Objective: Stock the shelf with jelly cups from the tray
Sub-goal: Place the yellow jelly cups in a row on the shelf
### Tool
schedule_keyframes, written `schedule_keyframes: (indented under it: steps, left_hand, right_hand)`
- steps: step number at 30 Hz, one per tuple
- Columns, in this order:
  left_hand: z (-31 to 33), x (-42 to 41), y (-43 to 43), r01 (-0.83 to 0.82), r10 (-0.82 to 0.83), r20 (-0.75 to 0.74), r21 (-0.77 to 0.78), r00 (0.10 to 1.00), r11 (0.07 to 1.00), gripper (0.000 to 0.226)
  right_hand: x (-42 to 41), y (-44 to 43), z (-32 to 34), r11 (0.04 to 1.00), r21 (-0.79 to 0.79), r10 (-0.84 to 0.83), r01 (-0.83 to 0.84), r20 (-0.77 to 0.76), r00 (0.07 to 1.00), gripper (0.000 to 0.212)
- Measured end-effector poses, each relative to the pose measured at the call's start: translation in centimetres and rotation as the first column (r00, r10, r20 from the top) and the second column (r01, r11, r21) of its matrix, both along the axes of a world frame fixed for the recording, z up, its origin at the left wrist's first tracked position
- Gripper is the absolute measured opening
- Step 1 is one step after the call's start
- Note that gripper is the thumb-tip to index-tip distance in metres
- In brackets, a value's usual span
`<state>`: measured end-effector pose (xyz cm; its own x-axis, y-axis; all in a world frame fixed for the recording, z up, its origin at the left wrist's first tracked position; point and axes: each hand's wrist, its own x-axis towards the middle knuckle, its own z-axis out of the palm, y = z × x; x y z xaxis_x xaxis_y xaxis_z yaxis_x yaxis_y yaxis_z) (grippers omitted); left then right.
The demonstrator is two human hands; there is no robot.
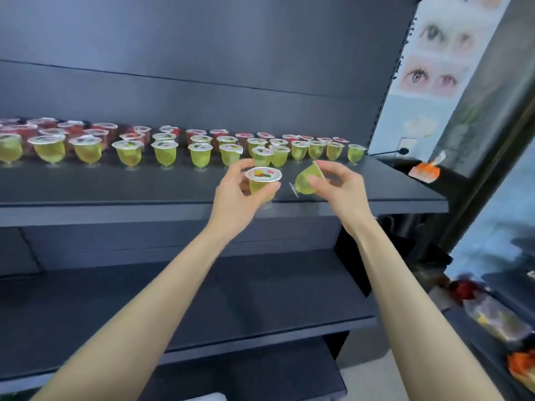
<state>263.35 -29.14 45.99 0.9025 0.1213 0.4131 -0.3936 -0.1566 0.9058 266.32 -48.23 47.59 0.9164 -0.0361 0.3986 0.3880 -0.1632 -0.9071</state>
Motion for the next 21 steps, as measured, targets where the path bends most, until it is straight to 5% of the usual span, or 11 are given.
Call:
schedule_keyframes:
  steps: [11,21]
  left_hand:
    - [1.7,14.0,-8.8,-0.206,0.201,0.058,0.443,0.978,0.872,0.061]
    - [1.1,20.3,-12.4,-0.246,0.239,0.113,0.713,0.964,0.657,0.039]
  right_hand:
    - [16.4,-7.6,1.1,0.866,-0.499,0.014,0.030,0.084,0.996,0.033]
    - [23.1,-8.9,0.0,0.796,-0.606,0.088,0.012,0.136,0.987,0.033]
